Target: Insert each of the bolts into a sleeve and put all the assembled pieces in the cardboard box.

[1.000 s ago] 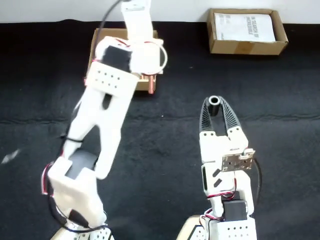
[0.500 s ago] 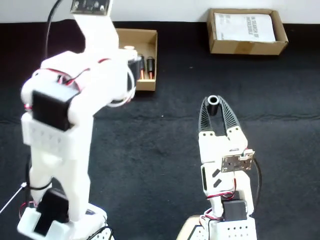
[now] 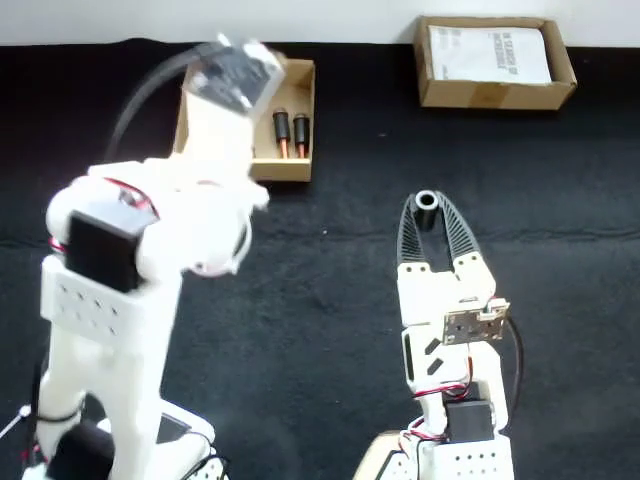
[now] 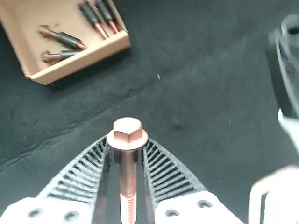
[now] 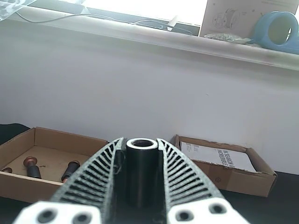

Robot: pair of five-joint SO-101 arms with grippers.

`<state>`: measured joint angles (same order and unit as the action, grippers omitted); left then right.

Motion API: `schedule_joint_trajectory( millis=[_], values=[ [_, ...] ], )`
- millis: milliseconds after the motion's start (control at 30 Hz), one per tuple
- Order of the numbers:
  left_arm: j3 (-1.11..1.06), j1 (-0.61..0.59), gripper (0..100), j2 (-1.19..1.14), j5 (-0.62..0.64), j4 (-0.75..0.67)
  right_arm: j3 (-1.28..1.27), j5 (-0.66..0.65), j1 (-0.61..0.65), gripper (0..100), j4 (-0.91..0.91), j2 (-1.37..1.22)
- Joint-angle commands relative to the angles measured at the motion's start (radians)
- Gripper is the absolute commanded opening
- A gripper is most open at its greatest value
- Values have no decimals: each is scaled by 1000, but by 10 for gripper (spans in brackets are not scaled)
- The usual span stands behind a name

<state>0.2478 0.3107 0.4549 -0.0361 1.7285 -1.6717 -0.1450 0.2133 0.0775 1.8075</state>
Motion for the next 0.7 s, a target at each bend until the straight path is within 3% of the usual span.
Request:
schedule_joint_trajectory(
  millis=[0, 467, 567, 667],
  values=[
    [-205, 45, 8, 125, -38, -143, -97, -11, 10, 7, -16, 12],
    [-1036, 120, 8, 501, -37, -1387, -102, -15, 7, 7, -16, 16],
    [-1122, 179, 8, 558, -35, -1548, -104, -44, 7, 7, -16, 16],
    [-1152, 237, 8, 610, -35, -1620, -104, -44, 7, 7, -16, 15]
  ],
)
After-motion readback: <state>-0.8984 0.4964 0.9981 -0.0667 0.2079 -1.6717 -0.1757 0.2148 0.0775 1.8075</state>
